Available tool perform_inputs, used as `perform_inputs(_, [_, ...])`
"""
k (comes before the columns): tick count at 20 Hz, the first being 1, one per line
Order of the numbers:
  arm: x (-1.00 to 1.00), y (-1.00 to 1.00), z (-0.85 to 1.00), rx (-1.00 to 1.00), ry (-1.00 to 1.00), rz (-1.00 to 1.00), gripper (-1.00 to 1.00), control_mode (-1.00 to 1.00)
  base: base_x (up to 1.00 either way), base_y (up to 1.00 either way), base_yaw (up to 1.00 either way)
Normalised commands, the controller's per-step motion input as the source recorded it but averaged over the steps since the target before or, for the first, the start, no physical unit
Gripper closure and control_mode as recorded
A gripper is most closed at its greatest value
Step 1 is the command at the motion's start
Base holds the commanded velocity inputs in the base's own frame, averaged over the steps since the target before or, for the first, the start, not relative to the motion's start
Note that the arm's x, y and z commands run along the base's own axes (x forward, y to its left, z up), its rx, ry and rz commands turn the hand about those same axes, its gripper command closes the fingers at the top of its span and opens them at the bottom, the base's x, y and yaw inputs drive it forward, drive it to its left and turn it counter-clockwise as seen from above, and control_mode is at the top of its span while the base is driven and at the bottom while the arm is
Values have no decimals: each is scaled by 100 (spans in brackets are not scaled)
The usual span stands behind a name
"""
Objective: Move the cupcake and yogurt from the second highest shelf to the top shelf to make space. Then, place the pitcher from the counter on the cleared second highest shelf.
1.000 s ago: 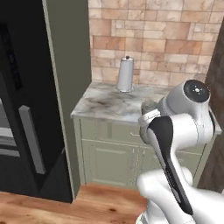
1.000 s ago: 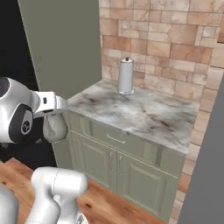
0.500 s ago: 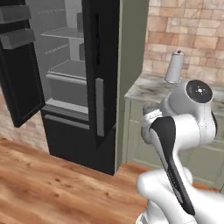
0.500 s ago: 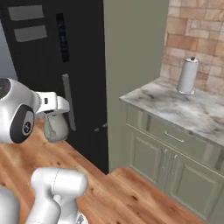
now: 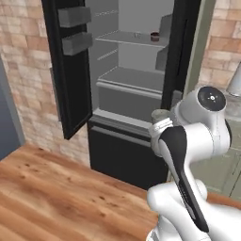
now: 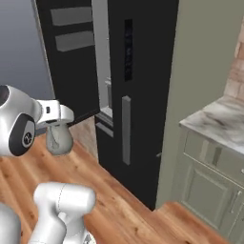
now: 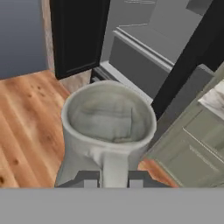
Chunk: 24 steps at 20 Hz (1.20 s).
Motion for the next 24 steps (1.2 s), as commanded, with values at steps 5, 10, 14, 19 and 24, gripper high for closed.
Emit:
perform_inputs(5, [0, 0, 0, 0, 0, 0, 100, 100, 69, 84, -9])
perform_inputs(10, [0, 0, 0, 0, 0, 0, 100, 100, 44, 56, -41])
perform_inputs(14, [0, 0, 0, 0, 0, 0, 100, 100, 38, 29, -53])
perform_inputs(19, [0, 0, 0, 0, 0, 0, 100, 100, 50, 32, -51])
perform_inputs(24, [0, 0, 0, 0, 0, 0, 100, 100, 61, 57, -44])
